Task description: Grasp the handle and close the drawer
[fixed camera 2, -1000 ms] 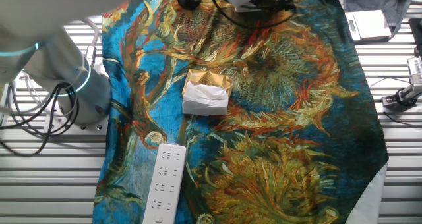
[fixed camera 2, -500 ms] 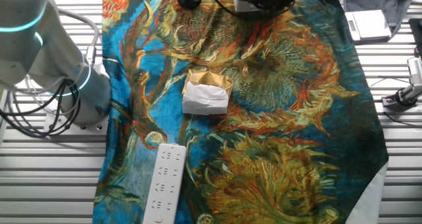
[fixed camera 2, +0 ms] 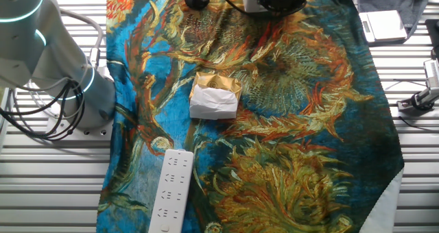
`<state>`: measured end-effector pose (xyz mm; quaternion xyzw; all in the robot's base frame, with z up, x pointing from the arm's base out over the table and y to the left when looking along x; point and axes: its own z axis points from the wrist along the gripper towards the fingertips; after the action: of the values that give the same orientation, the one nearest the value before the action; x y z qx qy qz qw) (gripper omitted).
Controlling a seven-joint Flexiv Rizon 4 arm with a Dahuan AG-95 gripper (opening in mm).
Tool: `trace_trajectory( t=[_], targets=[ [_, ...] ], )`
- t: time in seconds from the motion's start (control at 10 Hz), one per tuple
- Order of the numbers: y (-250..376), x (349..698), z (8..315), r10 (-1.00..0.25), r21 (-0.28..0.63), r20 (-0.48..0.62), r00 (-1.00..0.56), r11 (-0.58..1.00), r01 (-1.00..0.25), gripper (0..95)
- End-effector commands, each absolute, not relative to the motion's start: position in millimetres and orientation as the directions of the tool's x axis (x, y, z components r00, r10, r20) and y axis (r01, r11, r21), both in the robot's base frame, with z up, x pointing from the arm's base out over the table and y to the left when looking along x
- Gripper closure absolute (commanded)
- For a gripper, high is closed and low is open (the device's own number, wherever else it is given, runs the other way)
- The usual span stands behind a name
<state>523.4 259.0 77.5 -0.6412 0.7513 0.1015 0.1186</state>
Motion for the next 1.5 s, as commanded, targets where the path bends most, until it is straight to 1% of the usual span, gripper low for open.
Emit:
trace_trajectory(
  t=[0.1, 1.5],
  targets=[
    [258.5, 524.0, 76.4, -0.943, -0.010, -0.299, -0.144, 0.154, -0.988, 95.0],
    [266.9, 526.6, 71.3, -0.944, -0.009, -0.296, -0.146, 0.155, -0.988, 95.0]
  ],
)
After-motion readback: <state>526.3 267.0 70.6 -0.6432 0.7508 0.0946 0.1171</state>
